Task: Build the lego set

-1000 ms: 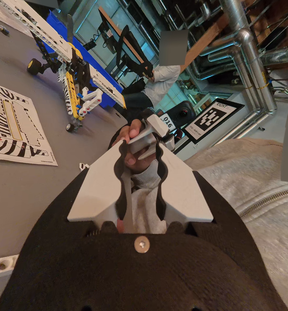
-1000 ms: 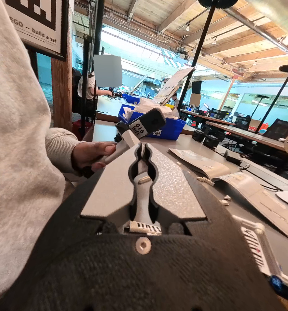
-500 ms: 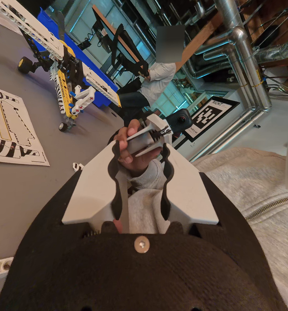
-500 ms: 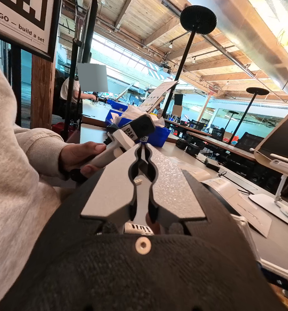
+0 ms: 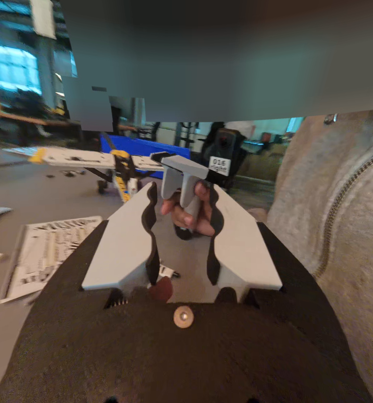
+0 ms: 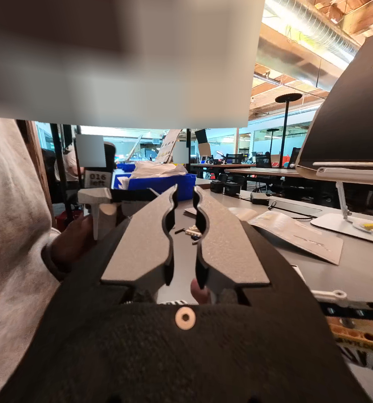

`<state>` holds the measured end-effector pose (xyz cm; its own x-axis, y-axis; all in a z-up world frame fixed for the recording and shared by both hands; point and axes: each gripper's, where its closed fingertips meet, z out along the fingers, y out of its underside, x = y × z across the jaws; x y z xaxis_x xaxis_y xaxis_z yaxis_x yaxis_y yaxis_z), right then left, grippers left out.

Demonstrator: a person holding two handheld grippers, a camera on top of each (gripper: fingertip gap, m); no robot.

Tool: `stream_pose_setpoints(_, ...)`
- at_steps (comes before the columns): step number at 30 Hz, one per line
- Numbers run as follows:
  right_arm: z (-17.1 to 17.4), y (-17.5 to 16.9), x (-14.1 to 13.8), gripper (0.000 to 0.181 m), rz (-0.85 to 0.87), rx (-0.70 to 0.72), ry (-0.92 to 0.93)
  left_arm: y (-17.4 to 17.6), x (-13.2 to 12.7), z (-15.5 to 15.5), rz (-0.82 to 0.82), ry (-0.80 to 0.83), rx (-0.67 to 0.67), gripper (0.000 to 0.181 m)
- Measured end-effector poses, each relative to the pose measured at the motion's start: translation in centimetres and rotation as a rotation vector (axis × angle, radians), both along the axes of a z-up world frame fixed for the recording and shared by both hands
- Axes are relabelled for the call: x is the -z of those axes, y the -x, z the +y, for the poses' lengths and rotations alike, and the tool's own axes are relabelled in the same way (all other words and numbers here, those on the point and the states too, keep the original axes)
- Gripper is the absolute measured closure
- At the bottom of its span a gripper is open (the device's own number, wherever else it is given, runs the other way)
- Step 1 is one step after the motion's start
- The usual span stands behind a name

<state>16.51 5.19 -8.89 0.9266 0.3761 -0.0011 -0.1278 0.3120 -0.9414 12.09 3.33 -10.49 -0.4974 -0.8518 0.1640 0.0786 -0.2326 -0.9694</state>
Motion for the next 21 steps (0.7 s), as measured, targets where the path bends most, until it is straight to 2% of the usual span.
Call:
stream_pose_setpoints(3,1.0,0.5,0.5,0.171,-0.051,-0.003,0.039,-0.4,-0.2,1.4,-0.048,-0.055,-0.157,0.133)
stream_pose_setpoints(7,1.8,1.3,1.1,0.170,-0.095,-0.018,0.082,-0.6,-0.2,2.3,-0.034,0.006,-0.161,0.136)
stream_pose_setpoints(8,1.9,1.3,1.2,0.170,-0.101,-0.019,0.087,-0.5,-0.2,2.4,-0.031,0.021,-0.152,0.149)
stream_pose_setpoints(9,1.9,1.4,1.2,0.170,-0.103,-0.019,0.089,-0.3,-0.3,2.0,-0.039,0.016,-0.112,0.176)
stream_pose_setpoints(10,2.0,1.4,1.2,0.170,-0.101,-0.020,0.089,-0.1,-0.4,1.8,-0.050,0.011,-0.087,0.181)
stream_pose_setpoints(18,0.5,0.9,0.2,0.173,-0.026,-0.042,0.004,0.2,-0.5,2.4,-0.097,-0.099,-0.271,0.181)
stream_pose_setpoints(21,-0.2,0.3,-0.3,0.173,0.046,-0.055,-0.021,0.1,-0.2,2.8,-0.058,-0.102,-0.321,0.181)
